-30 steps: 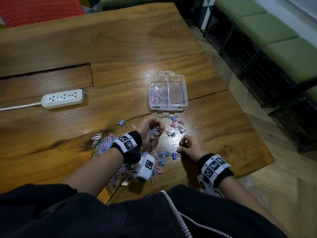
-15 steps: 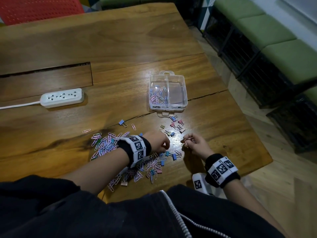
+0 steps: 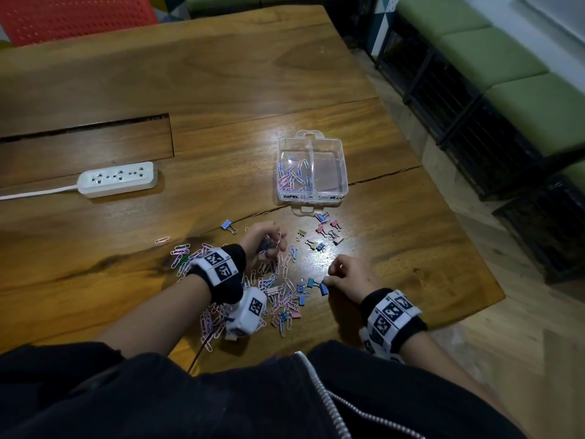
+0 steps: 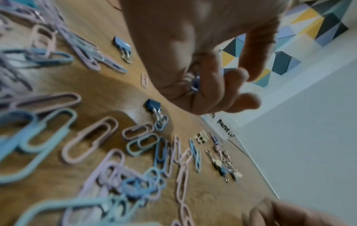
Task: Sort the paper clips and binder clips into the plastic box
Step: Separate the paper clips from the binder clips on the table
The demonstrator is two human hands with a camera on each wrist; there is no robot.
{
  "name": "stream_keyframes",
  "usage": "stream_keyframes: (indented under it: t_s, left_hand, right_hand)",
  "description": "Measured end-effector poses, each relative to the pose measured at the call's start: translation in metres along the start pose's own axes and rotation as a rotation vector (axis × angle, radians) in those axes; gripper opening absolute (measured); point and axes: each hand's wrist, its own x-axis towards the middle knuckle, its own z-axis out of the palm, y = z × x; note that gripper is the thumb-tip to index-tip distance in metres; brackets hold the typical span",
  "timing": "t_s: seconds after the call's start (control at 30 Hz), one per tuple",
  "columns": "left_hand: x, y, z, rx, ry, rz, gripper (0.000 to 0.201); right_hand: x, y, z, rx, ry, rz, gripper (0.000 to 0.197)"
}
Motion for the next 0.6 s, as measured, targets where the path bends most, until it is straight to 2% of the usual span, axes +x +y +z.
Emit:
stream_keyframes:
  t_s: [0.07,0.17,0.27,0.33,0.4,0.5,0.6]
  left_hand:
    - [-0.001,0.003,-0.001,0.109,0.056,-0.027,0.014]
    - [-0.002,0.004,0.002,0.601,0.157,-0.035,0.027]
    - [-0.001,-0.008,0.001,1.087,0.173,0.002,0.032]
    - [-0.004,-0.014,0.001,1.246,0.177,-0.018,0.031]
    - [-0.010,-0.018,0.005,1.393,0.213,-0.057,0.048]
    - [-0.014,-0.023,0.011,1.517,0.308,-0.092,0.085]
    - [-0.014,-0.030,0.018,1.493,0.337,-0.105,0.087]
  right_hand:
    - [0.000,-0.004,0.001,-0.068,-0.019,-0.022,0.013]
    - [0.000,-0.008,0.002,-0.113,-0.062,-0.008,0.012]
    - [0.003,-0.005,0.006,-0.223,-0.061,-0.039,0.017]
    - [0.002,-0.001,0.009,-0.290,-0.048,-0.074,0.017]
    - [0.002,0.003,0.011,-0.286,-0.024,-0.083,0.013]
    - [0.002,0.004,0.006,-0.023,0.069,-0.040,0.010]
    - [0.004,-0.004,-0.003,0.452,0.051,0.043,0.015]
